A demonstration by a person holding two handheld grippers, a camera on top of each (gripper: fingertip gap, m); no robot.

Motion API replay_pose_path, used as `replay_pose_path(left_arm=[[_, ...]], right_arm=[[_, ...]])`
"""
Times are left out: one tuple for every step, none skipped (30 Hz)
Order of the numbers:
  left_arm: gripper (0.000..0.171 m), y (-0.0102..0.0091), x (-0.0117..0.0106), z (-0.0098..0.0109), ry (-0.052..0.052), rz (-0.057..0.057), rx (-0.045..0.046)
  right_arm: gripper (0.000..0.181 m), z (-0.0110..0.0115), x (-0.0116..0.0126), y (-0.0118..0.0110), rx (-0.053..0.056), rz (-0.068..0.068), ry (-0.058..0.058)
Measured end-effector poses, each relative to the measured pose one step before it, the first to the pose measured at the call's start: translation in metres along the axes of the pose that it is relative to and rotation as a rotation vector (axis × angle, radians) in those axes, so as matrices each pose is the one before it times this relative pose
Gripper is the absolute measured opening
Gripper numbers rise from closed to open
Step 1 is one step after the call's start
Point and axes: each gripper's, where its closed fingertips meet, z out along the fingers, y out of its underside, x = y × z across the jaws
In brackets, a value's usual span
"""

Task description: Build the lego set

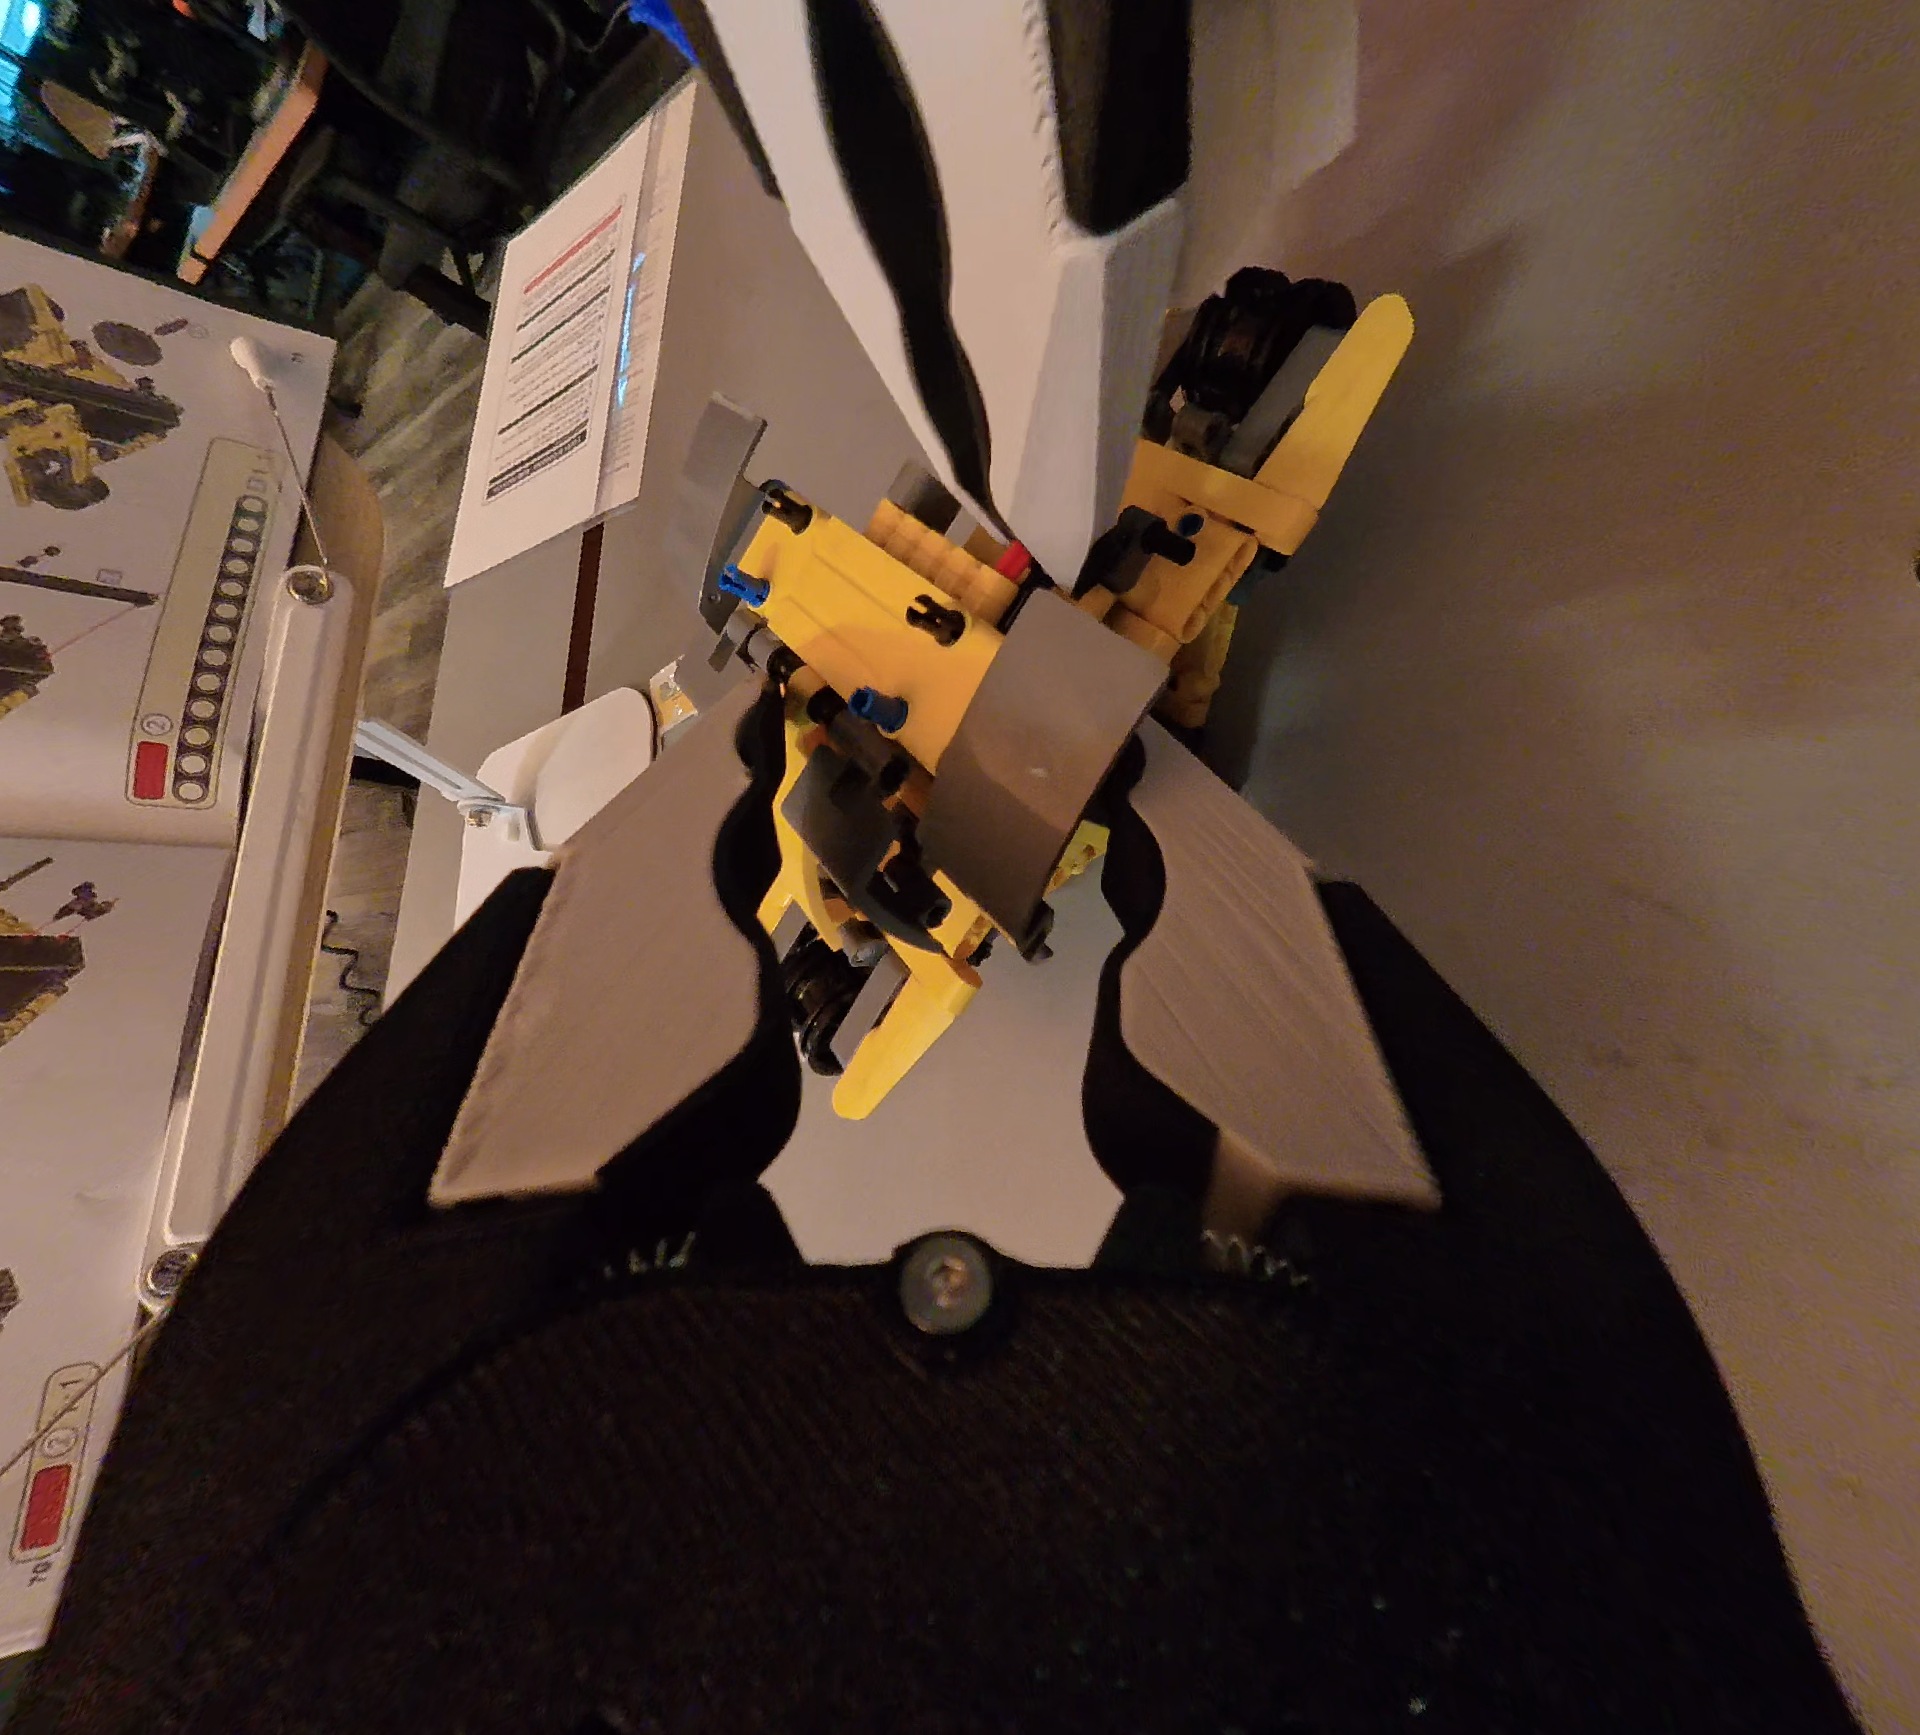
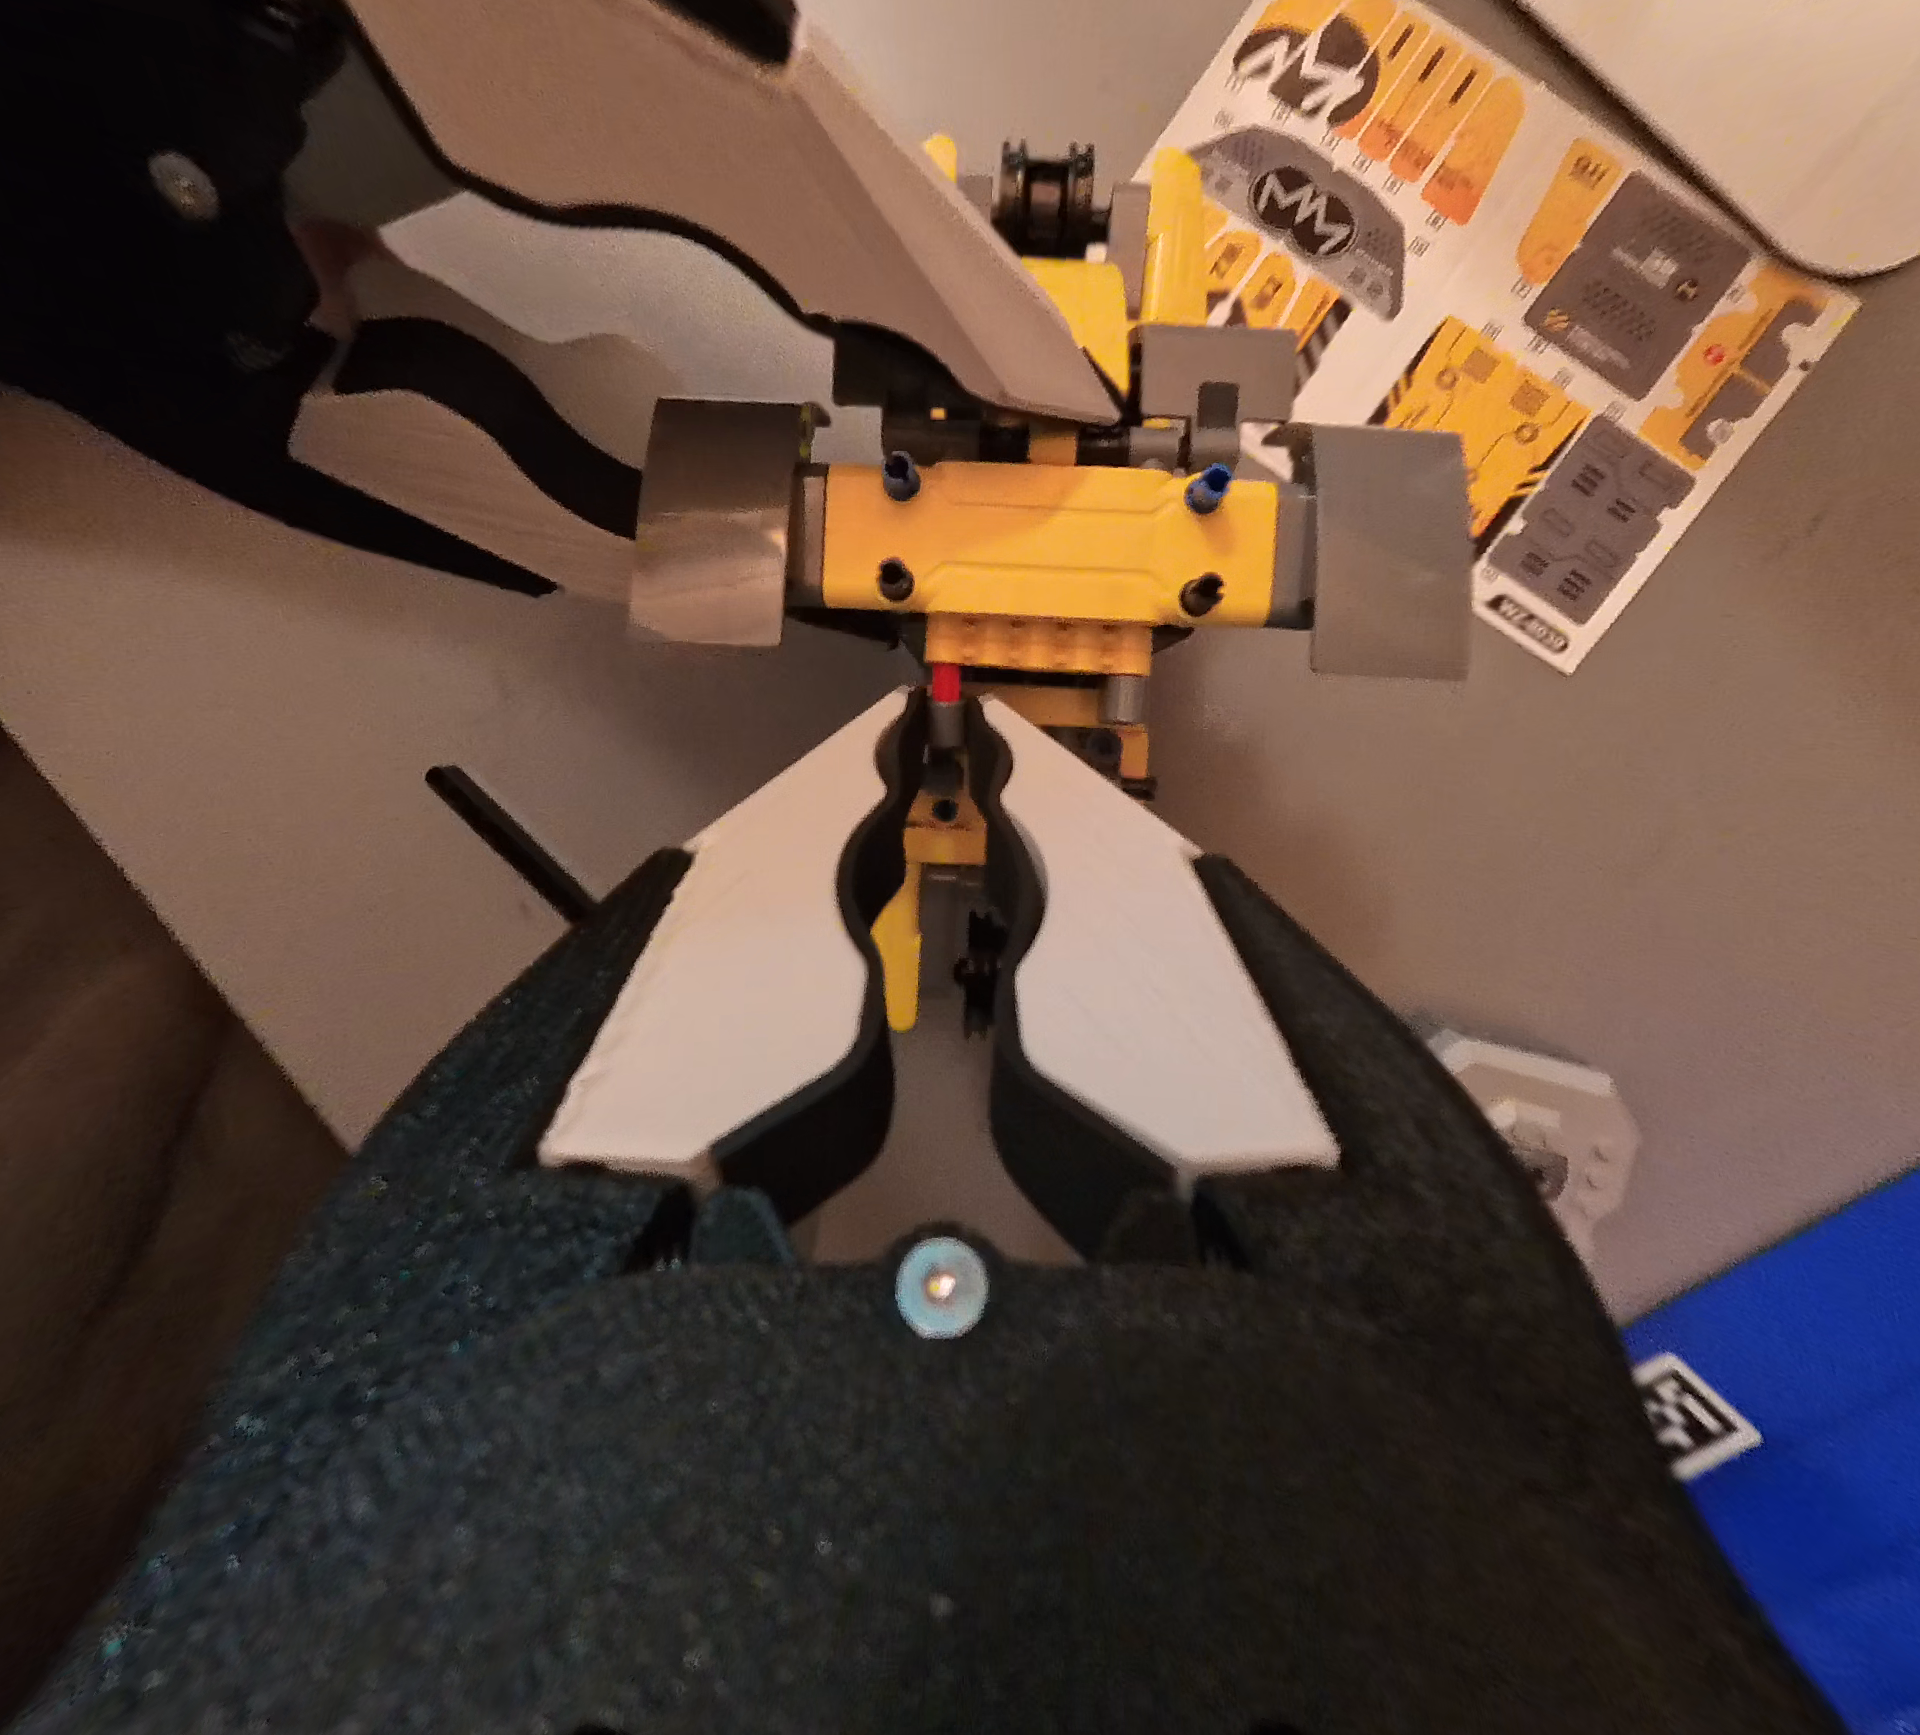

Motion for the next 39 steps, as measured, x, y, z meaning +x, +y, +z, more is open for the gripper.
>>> replay_pose_path(left_arm=[[0.054,0.00011,-0.00007,-0.00009,0.0023,0.0015,-0.00105],[0.054,-0.00035,0.00046,-0.00001,-0.0015,0.0066,0.00158],[0.055,0.00024,-0.00003,-0.00001,-0.0043,0.0056,-0.0043],[0.055,0.00056,0.00002,-0.00018,-0.003,0.0074,-0.00664],[0.056,0.00028,-0.0001,-0.00006,-0.0032,0.0075,-0.00566],[0.056,0.0002,-0.00007,0.0001,-0.0023,0.0032,-0.00374],[0.057,0.00005,-0.00007,0.00005,-0.0006,-0.0007,-0.00092],[0.057,0.0,-0.00015,0.00012,0.0007,-0.0031,0.00046],[0.056,-0.00005,-0.00016,0.00005,0.0018,-0.0029,0.00153],[0.056,0.00002,-0.00008,-0.00007,0.0024,-0.0028,0.00216],[0.056,-0.00018,-0.00006,-0.00005,0.0026,-0.0025,0.00201],[0.056,-0.00001,-0.00004,-0.0002,0.0021,-0.001,0.00112],[0.056,-0.00013,-0.00002,0.00005,0.0007,-0.0007,0.00111],[0.055,0.0,-0.00006,0.00014,0.0003,-0.0017,0.00121],[0.055,-0.00017,0.00004,-0.00009,0.0004,-0.002,0.00096],[0.055,-0.00007,0.00003,0.00007,-0.0014,0.0005,0.00132],[0.055,-0.00029,0.00003,0.00018,-0.0021,0.0003,0.00176],[0.055,-0.00035,0.00012,0.00013,-0.0014,-0.0007,0.00172],[0.055,-0.00057,0.00022,0.0,-0.0006,-0.0005,0.00184],[0.055,-0.00012,0.00015,0.00008,-0.0002,-0.0008,-0.00083],[0.055,0.00007,-0.00001,-0.00005,0.0004,-0.0009,-0.00093],[0.055,-0.00005,-0.00003,0.0,0.0006,-0.0013,0.00112],[0.055,-0.00013,-0.00002,0.00001,0.0012,-0.0038,0.00297],[0.054,-0.00024,-0.00003,0.00005,0.0018,-0.0049,0.00393],[0.054,-0.00039,0.00012,0.00003,0.0017,-0.0069,0.00545],[0.053,-0.00048,0.00009,0.00023,0.0011,-0.0078,0.00657],[0.053,-0.00014,0.00002,0.0001,0.0018,-0.009,0.00633],[0.053,0.00002,-0.00004,-0.00003,0.0015,-0.0048,0.00441],[0.053,0.0001,-0.00005,-0.00007,0.0016,-0.0038,0.00327],[0.053,0.00006,-0.00023,0.00006,0.0018,-0.0072,0.00118],[0.053,0.00014,-0.00013,-0.00008,-0.0007,-0.0002,-0.00045],[0.053,0.00008,-0.00012,0.00009,-0.0019,0.003,0.00021],[0.053,-0.00015,-0.00027,0.00012,-0.002,-0.0035,0.00116],[0.053,0.00013,-0.0004,0.00015,-0.0029,-0.0015,0.00163],[0.053,0.00013,-0.00042,0.00016,-0.0028,0.0008,0.00211],[0.053,-0.00007,-0.00017,0.00021,-0.0025,0.0001,0.00241],[0.053,0.00019,-0.00019,0.00011,-0.0033,0.0019,-0.00007],[0.053,0.00007,-0.00002,0.00007,-0.0007,0.0033,0.00081],[0.053,0.00001,0.00009,-0.00005,0.0022,-0.0018,0.0001]], right_arm=[[0.007,0.00018,-0.00025,-0.00056,0.0417,-0.0087,0.0091],[0.007,0.00065,-0.00034,-0.00051,0.042,-0.0091,0.0085],[0.008,0.00103,-0.00068,0.00016,0.037,-0.0074,0.0067],[0.014,0.00123,-0.00104,0.00153,0.0255,-0.0094,0.0049],[0.017,0.00121,0.00029,0.0024,0.0179,-0.0072,0.0141],[0.019,0.00022,0.00049,0.00144,0.0222,-0.0082,0.0155],[0.021,-0.00119,-0.00077,-0.00045,0.0308,-0.01,0.0083],[0.021,-0.00178,-0.00045,0.00046,0.0229,-0.0105,0.0098],[0.021,-0.00226,0.00067,-0.00003,0.0234,-0.011,0.0159],[0.021,-0.00289,0.0009,-0.00108,0.0289,-0.0144,0.0169],[0.021,-0.00309,0.00109,-0.00216,0.0341,-0.0158,0.0169],[0.021,-0.00297,0.00158,-0.00258,0.035,-0.0137,0.0169],[0.021,-0.00262,0.00076,-0.00302,0.0369,-0.0128,0.0102],[0.02,-0.00172,-0.00002,-0.00217,0.0308,-0.0078,0.004],[0.02,-0.00058,-0.00025,-0.00046,0.0178,0.0002,-0.0006],[0.019,0.0002,-0.00084,0.00023,0.0128,0.0031,-0.0051],[0.016,0.00045,-0.00036,0.00021,0.0137,0.0026,-0.0023],[0.014,0.00092,0.00024,0.00118,0.0058,0.0029,0.0007],[0.012,0.00127,0.00086,0.00187,-0.0027,0.004,0.0028],[0.01,0.00075,0.00117,0.00078,0.003,0.0017,0.0044],[0.008,0.00006,0.00063,-0.00016,0.0071,-0.0003,0.0002],[0.007,0.00016,-0.00005,-0.00002,0.002,0.0033,-0.006],[0.007,0.0,0.00007,-0.00006,-0.0004,0.0088,-0.0068],[0.007,0.00004,0.0,-0.00001,-0.0006,0.0068,-0.006],[0.007,0.00011,0.00012,-0.00014,-0.0002,0.0038,-0.0051],[0.007,0.00006,0.00009,-0.00031,-0.0006,0.0037,-0.0054],[0.006,0.00014,0.00007,-0.00049,-0.0007,0.0021,-0.0055],[0.006,0.00022,0.00013,-0.00043,-0.0005,0.0013,-0.0061],[0.006,0.00018,0.00002,-0.00047,0.0005,0.0057,-0.0077],[0.006,0.00022,0.00009,-0.00037,0.0016,0.0085,-0.0073],[0.006,0.00022,0.00012,-0.00026,0.0027,0.0094,-0.0067],[0.006,0.00018,0.00006,-0.00024,0.0012,0.0095,-0.0056],[0.006,0.00017,0.00027,-0.0003,0.0003,0.0067,-0.0024],[0.006,0.0003,0.00039,-0.00041,0.0015,0.0021,0.0005],[0.006,0.00039,0.00043,-0.00011,0.001,-0.0053,0.0022],[0.006,0.00032,0.00025,-0.00018,-0.0004,-0.0067,0.0025],[0.006,0.00026,0.0003,-0.00027,-0.0014,-0.0052,0.0022],[0.006,0.00011,0.00009,-0.00001,-0.003,-0.0038,-0.0008],[0.006,0.00015,-0.00015,0.0,-0.0031,-0.0012,-0.0034]])
